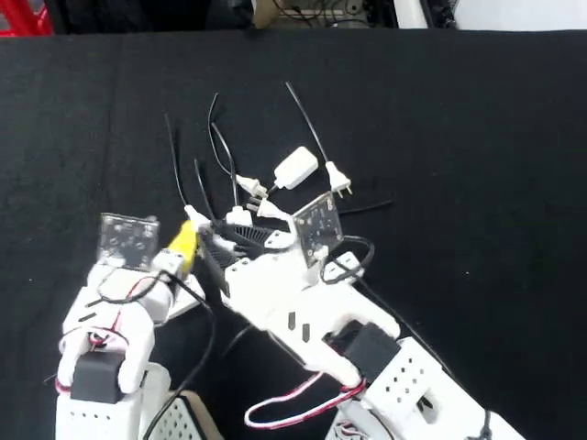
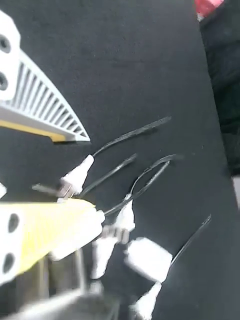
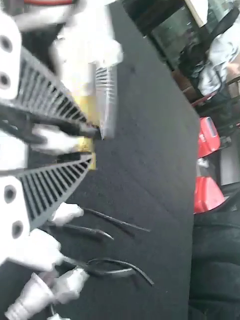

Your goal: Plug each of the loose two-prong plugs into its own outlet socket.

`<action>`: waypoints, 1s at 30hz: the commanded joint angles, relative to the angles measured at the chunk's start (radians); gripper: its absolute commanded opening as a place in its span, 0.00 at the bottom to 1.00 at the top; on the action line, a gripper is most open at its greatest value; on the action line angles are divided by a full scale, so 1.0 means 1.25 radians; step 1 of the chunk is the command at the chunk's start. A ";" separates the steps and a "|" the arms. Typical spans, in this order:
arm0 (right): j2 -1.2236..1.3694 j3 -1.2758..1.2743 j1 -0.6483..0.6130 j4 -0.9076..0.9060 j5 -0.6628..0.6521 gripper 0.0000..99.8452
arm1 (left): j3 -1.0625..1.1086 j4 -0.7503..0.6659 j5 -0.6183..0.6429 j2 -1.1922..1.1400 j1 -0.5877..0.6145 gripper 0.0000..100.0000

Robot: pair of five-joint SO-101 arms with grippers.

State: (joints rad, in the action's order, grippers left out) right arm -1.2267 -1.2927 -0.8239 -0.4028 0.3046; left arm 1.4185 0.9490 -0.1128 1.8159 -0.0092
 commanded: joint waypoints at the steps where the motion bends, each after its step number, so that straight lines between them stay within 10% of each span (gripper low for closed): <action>1: 0.004 0.019 0.001 -0.036 -0.014 0.01 | -0.061 -0.034 0.023 0.007 0.031 0.19; 14: 0.007 0.046 0.006 -0.031 -0.075 0.01 | -0.061 0.102 -0.102 0.007 0.131 0.19; 30: 0.309 0.239 0.005 -0.036 -0.044 0.01 | -0.040 0.110 -0.098 0.007 -0.056 0.19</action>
State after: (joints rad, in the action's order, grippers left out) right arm -0.8324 -1.0457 -0.8270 -0.4473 0.2386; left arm 1.4001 1.0932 -0.2754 1.8174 -0.0522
